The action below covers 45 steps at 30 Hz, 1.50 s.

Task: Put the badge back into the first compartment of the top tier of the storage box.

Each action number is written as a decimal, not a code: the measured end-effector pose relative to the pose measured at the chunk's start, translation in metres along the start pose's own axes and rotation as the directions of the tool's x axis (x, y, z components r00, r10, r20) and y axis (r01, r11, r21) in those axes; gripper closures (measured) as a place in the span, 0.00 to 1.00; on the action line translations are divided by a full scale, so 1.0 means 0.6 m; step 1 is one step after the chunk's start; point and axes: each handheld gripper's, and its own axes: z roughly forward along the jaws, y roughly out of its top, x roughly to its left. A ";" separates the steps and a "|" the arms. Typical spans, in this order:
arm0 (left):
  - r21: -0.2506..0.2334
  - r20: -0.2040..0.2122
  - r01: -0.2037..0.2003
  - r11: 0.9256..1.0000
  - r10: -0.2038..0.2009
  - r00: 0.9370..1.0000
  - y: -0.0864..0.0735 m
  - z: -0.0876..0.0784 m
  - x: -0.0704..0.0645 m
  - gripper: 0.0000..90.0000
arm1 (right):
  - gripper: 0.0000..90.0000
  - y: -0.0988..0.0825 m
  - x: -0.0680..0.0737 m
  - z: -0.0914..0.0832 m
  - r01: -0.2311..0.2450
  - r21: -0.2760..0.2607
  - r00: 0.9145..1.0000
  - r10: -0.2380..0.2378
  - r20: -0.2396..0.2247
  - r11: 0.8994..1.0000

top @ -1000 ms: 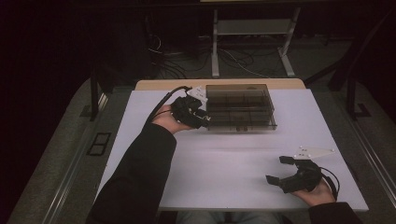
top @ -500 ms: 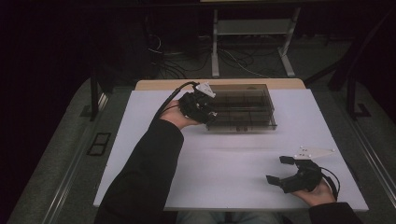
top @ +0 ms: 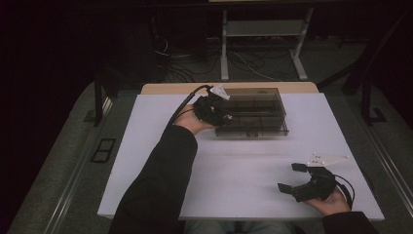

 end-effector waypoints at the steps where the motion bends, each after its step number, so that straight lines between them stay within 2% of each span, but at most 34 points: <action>1: -0.009 0.002 0.012 1.000 -0.012 1.000 -0.001 0.003 0.000 0.63 | 0.01 0.000 0.000 0.000 0.001 -0.001 1.000 -0.001 -0.001 1.000; 5: -0.015 0.005 0.017 1.000 -0.017 1.000 -0.006 0.014 0.003 0.63 | 0.01 0.000 -0.001 -0.001 0.003 -0.001 1.000 -0.003 -0.002 1.000; 7: -0.032 0.005 0.039 0.999 -0.039 0.999 -0.009 0.020 0.003 0.63 | 0.01 -0.001 -0.001 -0.001 0.002 -0.003 1.000 -0.002 -0.002 1.000; 9: -0.031 0.008 0.036 0.999 -0.036 0.999 -0.013 0.023 0.006 0.63 | 0.01 -0.001 -0.001 -0.001 0.003 -0.003 1.000 -0.003 -0.002 1.000; 14: -0.046 0.012 0.064 0.997 -0.063 0.998 -0.022 0.038 0.007 0.63 | 0.01 -0.001 -0.001 -0.001 0.002 -0.002 1.000 -0.002 -0.003 1.000; 17: -0.034 0.013 0.054 0.998 -0.053 0.998 -0.025 0.044 0.010 0.63 | 0.01 -0.001 -0.001 -0.001 0.002 -0.001 1.000 -0.002 -0.003 1.000; 20: -0.047 0.017 0.077 0.996 -0.076 0.997 -0.027 0.051 0.009 0.63 | 0.01 -0.001 -0.001 -0.001 0.002 0.002 1.000 -0.002 -0.003 1.000; 23: -0.038 0.018 0.069 0.997 -0.069 0.997 -0.030 0.056 0.011 0.63 | 0.01 -0.001 -0.001 -0.001 0.001 0.002 1.000 -0.001 -0.003 1.000; 32: -0.046 0.028 0.107 0.993 -0.106 0.994 -0.034 0.070 0.012 0.63 | 0.01 -0.002 -0.001 -0.001 0.003 0.003 1.000 -0.003 -0.003 1.000; 39: -0.043 0.034 0.105 0.993 -0.104 0.994 -0.036 0.075 0.015 0.63 | 0.01 -0.002 -0.002 -0.001 0.005 0.005 1.000 -0.005 -0.005 1.000; 45: -0.037 0.041 0.126 0.991 -0.124 0.991 -0.043 0.080 0.015 0.62 | 0.01 -0.002 -0.002 0.000 0.004 0.006 1.000 -0.004 -0.004 1.000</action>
